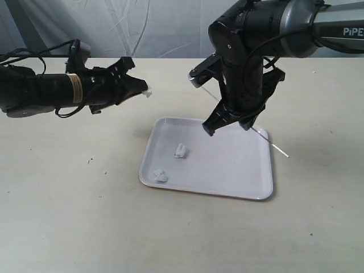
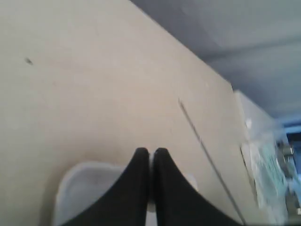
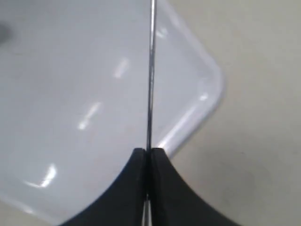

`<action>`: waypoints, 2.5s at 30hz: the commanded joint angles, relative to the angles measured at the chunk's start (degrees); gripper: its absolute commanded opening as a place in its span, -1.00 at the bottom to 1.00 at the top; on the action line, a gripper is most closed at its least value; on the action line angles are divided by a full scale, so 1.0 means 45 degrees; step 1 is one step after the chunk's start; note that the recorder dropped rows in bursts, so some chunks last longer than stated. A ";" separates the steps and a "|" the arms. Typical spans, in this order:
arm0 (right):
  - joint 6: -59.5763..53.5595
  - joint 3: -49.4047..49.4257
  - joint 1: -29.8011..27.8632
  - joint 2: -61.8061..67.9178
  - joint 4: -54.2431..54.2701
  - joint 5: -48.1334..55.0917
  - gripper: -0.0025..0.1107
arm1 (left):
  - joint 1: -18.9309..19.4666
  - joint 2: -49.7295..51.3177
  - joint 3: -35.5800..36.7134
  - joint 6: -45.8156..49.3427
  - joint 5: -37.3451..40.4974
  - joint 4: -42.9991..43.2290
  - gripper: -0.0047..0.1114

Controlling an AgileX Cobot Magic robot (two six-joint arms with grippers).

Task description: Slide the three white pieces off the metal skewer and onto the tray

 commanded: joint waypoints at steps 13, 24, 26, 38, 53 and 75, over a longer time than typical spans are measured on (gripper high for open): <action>0.0397 -0.0024 -0.0060 -0.0093 0.0055 -0.0136 -0.97 | -0.1839 -0.0056 -0.0039 -0.1277 0.0046 0.3791 0.16; -0.0460 -0.0024 -0.0060 -0.0271 0.2693 -0.0905 -0.97 | -0.1812 -0.0056 -0.0039 -0.1207 0.0421 0.1695 0.20; -0.1283 -0.0024 -0.0033 -0.0271 0.4292 -0.1319 -0.97 | -0.1812 -0.0056 -0.0039 -0.1136 0.0421 0.1671 0.20; -0.2153 -0.0024 0.0242 -0.0139 0.6081 -0.1017 -0.97 | -0.1812 -0.0056 -0.0039 -0.0699 0.0280 0.1150 0.20; 0.0304 0.0254 0.0218 -0.0275 0.0939 -0.0426 -0.97 | -0.0653 -0.0085 0.0075 -0.1690 -0.0447 0.3689 -0.80; 0.0878 0.3541 -0.0412 -0.0579 0.1532 -0.4635 -0.97 | 0.0370 -0.3163 0.1587 -0.1555 0.1117 0.5455 -0.92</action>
